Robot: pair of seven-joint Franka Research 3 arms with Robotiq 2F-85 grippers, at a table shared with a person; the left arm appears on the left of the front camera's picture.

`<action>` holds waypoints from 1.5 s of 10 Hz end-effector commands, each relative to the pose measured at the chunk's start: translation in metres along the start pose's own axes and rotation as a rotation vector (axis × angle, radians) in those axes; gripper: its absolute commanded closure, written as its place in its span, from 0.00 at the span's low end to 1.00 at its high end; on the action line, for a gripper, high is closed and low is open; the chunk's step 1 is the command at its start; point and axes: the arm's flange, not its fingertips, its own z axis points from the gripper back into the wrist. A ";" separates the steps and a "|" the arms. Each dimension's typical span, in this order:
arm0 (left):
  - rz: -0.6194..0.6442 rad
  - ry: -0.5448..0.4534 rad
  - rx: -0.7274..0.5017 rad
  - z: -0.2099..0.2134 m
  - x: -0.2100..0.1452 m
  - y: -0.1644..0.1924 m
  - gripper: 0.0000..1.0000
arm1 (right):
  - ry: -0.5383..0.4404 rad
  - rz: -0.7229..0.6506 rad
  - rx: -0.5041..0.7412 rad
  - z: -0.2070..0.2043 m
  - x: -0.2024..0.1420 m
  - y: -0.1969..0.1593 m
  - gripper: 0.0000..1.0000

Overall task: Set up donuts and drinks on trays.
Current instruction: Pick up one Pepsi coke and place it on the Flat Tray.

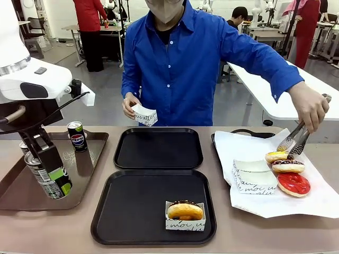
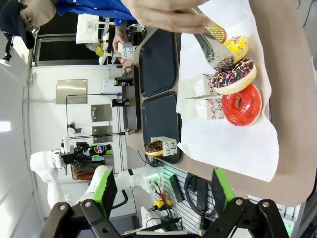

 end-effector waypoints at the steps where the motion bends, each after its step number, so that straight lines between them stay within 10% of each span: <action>1: 0.000 -0.001 0.000 0.002 -0.001 0.000 0.42 | 0.004 0.001 0.005 0.000 -0.001 0.000 0.00; 5: 0.000 0.000 0.000 0.000 0.000 0.000 0.42 | 0.004 0.001 0.005 0.000 -0.001 0.000 0.00; 15: 0.068 -0.019 0.000 -0.047 0.131 0.026 0.42 | 0.004 0.001 0.005 0.000 -0.001 0.000 0.00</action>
